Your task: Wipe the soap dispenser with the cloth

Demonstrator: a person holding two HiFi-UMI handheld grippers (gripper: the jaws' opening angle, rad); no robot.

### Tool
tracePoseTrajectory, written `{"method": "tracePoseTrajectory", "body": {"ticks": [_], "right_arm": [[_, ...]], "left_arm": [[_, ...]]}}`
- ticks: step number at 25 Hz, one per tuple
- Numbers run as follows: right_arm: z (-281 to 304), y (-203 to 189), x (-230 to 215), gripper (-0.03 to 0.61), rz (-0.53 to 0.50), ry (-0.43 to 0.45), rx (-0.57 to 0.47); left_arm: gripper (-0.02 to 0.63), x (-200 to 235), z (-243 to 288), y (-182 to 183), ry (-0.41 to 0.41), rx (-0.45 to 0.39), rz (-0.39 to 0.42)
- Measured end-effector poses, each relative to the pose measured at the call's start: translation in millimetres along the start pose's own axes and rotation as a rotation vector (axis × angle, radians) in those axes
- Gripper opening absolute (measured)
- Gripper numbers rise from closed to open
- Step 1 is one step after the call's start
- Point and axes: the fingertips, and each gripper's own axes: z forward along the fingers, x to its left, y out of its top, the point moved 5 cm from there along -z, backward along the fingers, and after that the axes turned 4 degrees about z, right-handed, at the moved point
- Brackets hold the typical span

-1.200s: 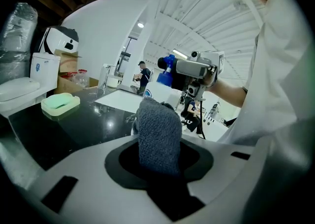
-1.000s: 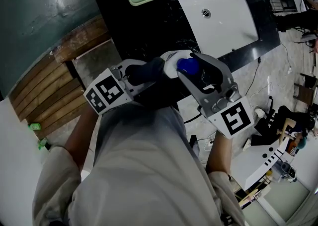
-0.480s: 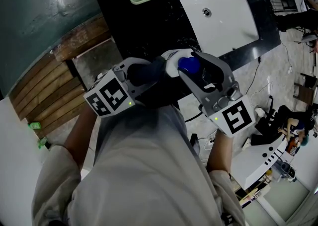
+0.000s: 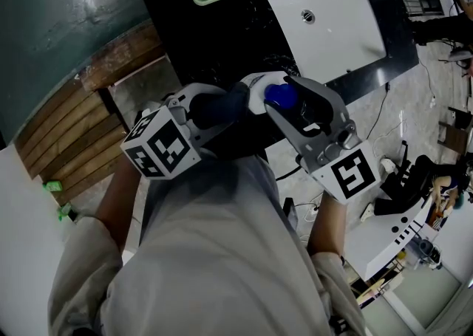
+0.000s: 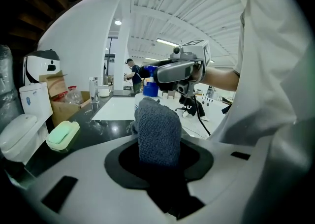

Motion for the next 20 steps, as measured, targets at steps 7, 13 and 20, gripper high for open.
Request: {"method": "tracePoseTrajectory", "body": {"ticks": [7,13,20], "right_arm": [[0.3,-1.1,-0.1,0.173,0.0,0.004,0.001],[0.9,-0.9,0.6,0.173,-0.002,0.006,0.0],[0.4,-0.7,0.7,0.173,0.0,0.006,0.001]], "left_arm": [[0.124,1.3,-4.7,8.2,0.009,0.0,0.056],[0.124,5.1,-9.1,15.2,0.013,-0.015,0.085],[0.124,12.3,-11.1,24.2,0.027,-0.025,0.087]]}}
